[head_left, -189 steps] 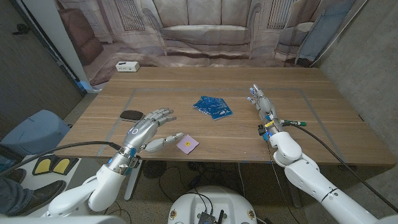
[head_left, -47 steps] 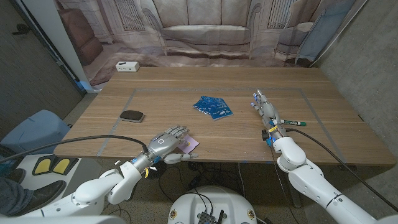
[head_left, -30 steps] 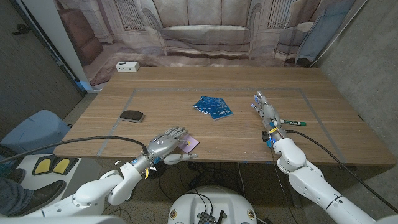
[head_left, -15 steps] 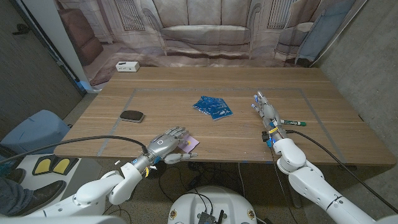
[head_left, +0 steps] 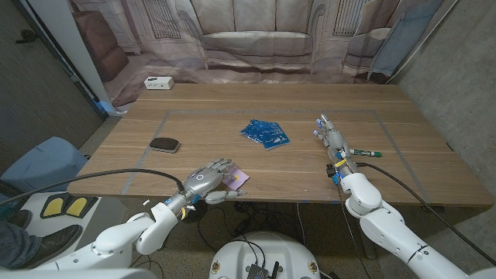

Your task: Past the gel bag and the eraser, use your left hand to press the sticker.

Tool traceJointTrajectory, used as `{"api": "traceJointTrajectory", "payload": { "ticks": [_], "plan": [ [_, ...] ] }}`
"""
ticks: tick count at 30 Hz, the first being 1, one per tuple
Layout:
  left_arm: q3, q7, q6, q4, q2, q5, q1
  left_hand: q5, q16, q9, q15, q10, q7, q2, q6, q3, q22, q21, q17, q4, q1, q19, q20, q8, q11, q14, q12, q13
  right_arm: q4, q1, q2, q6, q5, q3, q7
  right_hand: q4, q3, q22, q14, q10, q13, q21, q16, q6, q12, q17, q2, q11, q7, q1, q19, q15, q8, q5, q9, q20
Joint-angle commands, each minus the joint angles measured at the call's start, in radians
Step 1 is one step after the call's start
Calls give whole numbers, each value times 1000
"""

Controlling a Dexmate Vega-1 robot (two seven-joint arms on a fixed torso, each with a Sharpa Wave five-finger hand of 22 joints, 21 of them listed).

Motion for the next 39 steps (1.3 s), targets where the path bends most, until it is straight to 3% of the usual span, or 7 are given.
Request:
{"api": "traceJointTrajectory", "payload": {
  "ticks": [1,39],
  "plan": [
    [2,2,9,5,6,-10,9,7,5,9,-2,14,9,4,35,0,1,0,3,-2,11,5,0,8,0,10,8,-1,0,4,1,-4,1,-3,2,-2,-1,3,-3,1,3,-2,0,10,2,3,7,2,-1,-1,7,8,-2,-3,1,-1],
    [-41,130,22,3,6,10,15,4,4,10,0,42,-3,23,33,10,2,7,2,-17,45,35,-2,-2,1,27,13,-1,-5,-13,2,3,6,5,-8,-5,-4,3,2,3,3,-5,2,9,2,2,7,2,-2,-3,13,11,-3,-3,1,2]
  ]
}}
